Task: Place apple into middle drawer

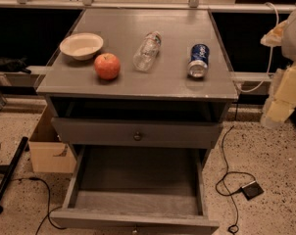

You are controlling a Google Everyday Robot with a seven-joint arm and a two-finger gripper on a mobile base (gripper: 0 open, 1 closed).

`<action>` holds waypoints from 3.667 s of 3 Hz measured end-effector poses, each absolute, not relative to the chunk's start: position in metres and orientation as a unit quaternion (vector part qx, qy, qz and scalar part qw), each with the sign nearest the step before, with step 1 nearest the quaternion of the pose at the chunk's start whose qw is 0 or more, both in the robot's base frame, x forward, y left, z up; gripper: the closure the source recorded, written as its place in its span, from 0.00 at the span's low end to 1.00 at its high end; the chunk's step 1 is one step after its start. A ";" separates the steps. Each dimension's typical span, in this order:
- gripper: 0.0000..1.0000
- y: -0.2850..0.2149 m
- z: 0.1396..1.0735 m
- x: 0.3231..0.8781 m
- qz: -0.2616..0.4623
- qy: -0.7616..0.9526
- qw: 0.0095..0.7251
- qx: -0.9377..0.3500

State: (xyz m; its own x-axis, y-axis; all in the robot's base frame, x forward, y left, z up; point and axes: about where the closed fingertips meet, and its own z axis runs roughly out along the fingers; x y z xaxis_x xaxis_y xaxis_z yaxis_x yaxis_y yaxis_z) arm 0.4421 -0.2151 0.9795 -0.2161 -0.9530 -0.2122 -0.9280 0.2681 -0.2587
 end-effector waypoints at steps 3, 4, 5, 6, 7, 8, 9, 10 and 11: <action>0.00 -0.177 0.988 0.493 -0.048 0.747 0.168 -0.641; 0.00 -0.148 0.992 0.512 -0.054 0.726 0.167 -0.665; 0.00 -0.120 0.990 0.527 -0.053 0.704 0.169 -0.688; 0.00 -0.120 0.990 0.527 -0.053 0.704 0.169 -0.688; 0.00 -0.127 0.991 0.531 -0.041 0.707 0.181 -0.682; 0.00 -0.130 0.988 0.561 -0.036 0.702 0.180 -0.688; 0.00 -0.119 0.986 0.606 -0.029 0.687 0.199 -0.698; 0.00 -0.101 0.980 0.638 -0.008 0.659 0.227 -0.717; 0.00 -0.079 0.978 0.654 0.037 0.618 0.269 -0.737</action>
Offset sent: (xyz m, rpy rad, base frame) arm 0.0541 0.0349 0.0042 -0.0287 0.0036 0.0800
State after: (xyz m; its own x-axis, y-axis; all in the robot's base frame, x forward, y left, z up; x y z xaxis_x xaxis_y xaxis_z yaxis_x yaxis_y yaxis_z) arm 0.6540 -0.0794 0.9781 0.2323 -0.8918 -0.3881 -0.9320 -0.0900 -0.3511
